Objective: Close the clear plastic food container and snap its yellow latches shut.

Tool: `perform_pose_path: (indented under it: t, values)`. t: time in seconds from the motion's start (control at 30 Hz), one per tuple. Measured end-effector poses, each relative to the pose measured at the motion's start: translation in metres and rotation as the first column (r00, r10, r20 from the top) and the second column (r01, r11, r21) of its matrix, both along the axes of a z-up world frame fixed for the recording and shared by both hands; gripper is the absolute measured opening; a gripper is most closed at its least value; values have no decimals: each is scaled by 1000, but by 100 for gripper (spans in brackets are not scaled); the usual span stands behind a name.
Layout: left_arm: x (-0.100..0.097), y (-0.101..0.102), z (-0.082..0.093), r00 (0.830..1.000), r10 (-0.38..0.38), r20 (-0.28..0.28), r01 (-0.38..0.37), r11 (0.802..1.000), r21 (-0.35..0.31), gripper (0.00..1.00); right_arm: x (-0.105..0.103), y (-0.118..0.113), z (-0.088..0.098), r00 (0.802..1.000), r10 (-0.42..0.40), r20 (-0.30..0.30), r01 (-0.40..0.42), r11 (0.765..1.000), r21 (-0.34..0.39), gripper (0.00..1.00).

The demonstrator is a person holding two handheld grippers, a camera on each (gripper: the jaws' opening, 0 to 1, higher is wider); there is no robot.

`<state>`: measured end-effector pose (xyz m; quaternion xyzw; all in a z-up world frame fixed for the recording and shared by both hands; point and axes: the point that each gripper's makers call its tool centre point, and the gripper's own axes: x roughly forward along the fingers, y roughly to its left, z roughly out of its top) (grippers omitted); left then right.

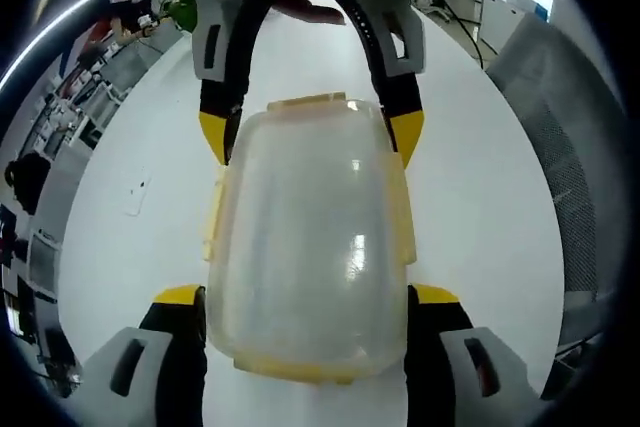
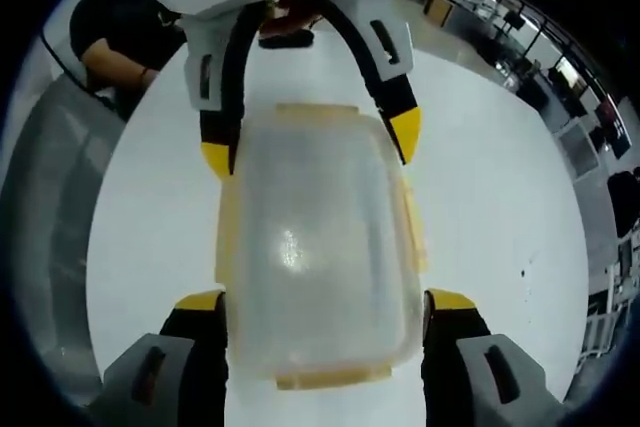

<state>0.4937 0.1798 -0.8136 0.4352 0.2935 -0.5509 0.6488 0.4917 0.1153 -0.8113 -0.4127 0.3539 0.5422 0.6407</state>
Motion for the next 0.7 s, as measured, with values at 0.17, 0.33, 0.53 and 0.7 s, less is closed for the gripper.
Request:
perform_pose_path:
  t: [0.17,0.33,0.53,0.7]
  values:
    - [-1,1,8,1000,24,12,-23,999,-40,88,2,-6,9,999,-35,23,35,999,15,82]
    - [-4,7,9,998,61,9,-60,997,-54,89,-1,-11,14,997,-71,43,69,997,36,82]
    - [-13,8,12,994,106,-19,-108,990,-93,89,-10,-17,17,994,-100,53,97,994,46,82]
    - [-18,8,14,991,134,-18,-135,984,-112,89,-20,-24,21,990,-133,55,129,990,59,82]
